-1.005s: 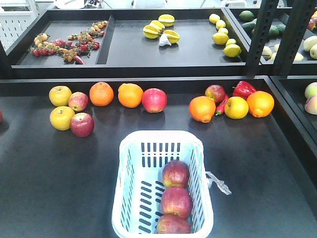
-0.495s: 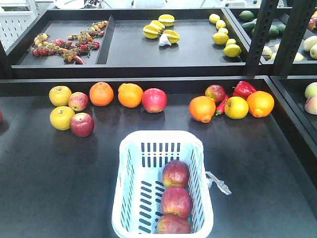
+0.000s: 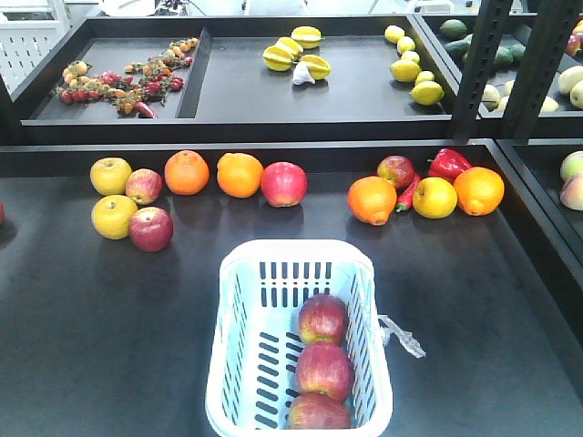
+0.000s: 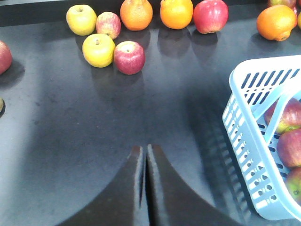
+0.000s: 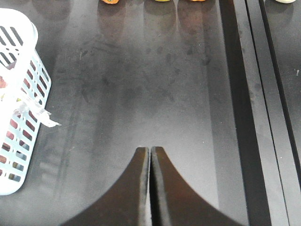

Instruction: Pick three apples into basket with both arms

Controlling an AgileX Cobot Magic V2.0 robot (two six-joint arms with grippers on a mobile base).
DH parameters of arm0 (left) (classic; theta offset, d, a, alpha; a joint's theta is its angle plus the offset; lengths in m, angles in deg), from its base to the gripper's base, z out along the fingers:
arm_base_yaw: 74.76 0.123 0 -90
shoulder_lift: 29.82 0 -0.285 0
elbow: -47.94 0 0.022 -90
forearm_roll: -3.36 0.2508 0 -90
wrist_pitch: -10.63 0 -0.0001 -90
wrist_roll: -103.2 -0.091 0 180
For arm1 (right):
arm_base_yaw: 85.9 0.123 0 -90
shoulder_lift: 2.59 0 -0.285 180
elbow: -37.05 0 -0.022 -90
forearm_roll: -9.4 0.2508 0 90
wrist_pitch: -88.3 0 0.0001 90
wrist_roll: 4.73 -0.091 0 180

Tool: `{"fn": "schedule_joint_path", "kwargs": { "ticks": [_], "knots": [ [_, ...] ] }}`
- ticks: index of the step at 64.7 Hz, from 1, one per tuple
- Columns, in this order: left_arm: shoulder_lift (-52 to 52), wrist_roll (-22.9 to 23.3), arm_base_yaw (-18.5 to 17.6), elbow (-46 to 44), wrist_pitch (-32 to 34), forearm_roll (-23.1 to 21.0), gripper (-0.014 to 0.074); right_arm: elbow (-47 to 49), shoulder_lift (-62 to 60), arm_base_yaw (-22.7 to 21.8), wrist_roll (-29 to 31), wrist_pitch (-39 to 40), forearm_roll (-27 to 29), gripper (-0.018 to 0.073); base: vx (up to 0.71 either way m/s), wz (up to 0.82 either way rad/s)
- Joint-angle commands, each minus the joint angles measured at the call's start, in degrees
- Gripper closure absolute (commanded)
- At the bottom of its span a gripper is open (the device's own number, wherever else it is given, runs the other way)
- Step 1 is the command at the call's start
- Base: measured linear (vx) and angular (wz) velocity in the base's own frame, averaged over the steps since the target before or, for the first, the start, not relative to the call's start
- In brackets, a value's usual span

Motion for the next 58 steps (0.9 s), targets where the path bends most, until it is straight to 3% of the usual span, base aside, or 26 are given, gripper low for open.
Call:
{"fn": "schedule_joint_path", "kwargs": {
  "ticks": [1,15,23,58],
  "knots": [
    [-0.06,0.59,0.14,-1.49,3.11,-0.41,0.0604,1.66,-0.21,-0.27,0.22,2.83,-0.21,0.0568,0.00,0.00],
    [-0.22,0.48,0.14,-1.39,3.17,-0.18,0.0603,1.66,-0.21,-0.27,0.22,2.83,-0.21,0.0568,0.00,0.00],
    [-2.68,0.17,0.14,0.68,6.70,1.21,0.0603,1.66,-0.21,-0.27,0.22,2.83,-0.21,0.0568,0.00,0.00],
    [-28.17,2.03,0.14,32.32,37.93,-0.43,0.0603,1.66,-0.21,-0.27,0.22,2.83,-0.21,0.0568,0.00,0.00]
  ]
}}
